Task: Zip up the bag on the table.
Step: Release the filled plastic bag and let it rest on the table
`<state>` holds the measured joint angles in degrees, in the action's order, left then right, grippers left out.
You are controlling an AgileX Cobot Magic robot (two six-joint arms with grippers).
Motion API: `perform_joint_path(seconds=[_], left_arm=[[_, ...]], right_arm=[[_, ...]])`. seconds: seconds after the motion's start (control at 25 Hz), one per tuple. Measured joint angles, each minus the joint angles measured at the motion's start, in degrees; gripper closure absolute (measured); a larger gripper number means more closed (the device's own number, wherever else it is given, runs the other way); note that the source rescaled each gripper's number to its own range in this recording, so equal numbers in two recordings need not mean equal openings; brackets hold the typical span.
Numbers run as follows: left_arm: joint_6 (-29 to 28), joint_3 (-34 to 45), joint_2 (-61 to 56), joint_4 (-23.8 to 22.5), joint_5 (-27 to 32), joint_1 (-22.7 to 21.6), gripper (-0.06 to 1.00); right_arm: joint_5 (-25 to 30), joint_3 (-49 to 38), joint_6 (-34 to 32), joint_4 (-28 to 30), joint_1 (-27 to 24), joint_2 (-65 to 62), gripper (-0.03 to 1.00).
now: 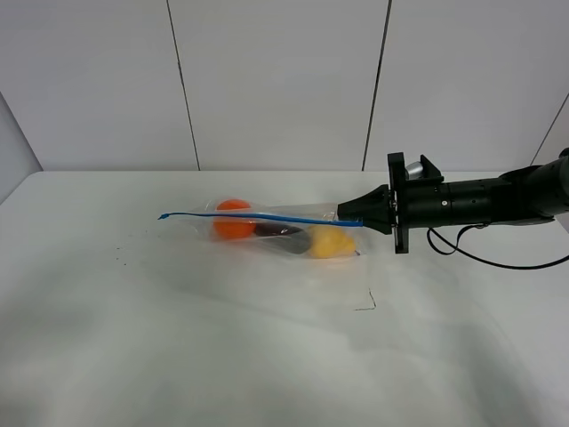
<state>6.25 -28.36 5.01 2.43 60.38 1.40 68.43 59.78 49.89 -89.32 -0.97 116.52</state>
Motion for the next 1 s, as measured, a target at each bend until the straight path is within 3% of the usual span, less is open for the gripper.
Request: perform_joint_path(seconds=[0.44, 0.52, 0.6, 0.72, 0.76, 0.84, 1.0], left_arm=[[0.0, 0.0, -5.4, 0.0, 0.3, -0.1, -0.06], [0.0, 0.0, -5.4, 0.0, 0.1, -0.1, -0.06], [0.0, 0.0, -5.4, 0.0, 0.0, -0.1, -0.06], [0.0, 0.0, -5.4, 0.0, 0.0, -0.1, -0.06], [0.0, 0.0, -5.4, 0.0, 0.0, -0.1, -0.06], [0.0, 0.0, -5.4, 0.0, 0.0, -0.1, -0.06], [0.0, 0.0, -5.4, 0.0, 0.0, -0.1, -0.06]], right_arm=[[0.0, 0.0, 0.0, 0.4, 0.0, 0.0, 0.97], [0.0, 0.0, -0.3, 0.8, 0.0, 0.0, 0.93], [0.0, 0.0, -1.3, 1.4, 0.0, 0.0, 0.74], [-0.2, 0.0, -2.6, 3.3, 0.0, 0.0, 0.23], [-0.5, 0.0, -2.9, 4.2, 0.0, 0.0, 0.13], [-0.8, 0.0, -3.7, 6.8, 0.0, 0.0, 0.02], [-1.2, 0.9, -6.0, 14.8, 0.0, 0.0, -0.02]])
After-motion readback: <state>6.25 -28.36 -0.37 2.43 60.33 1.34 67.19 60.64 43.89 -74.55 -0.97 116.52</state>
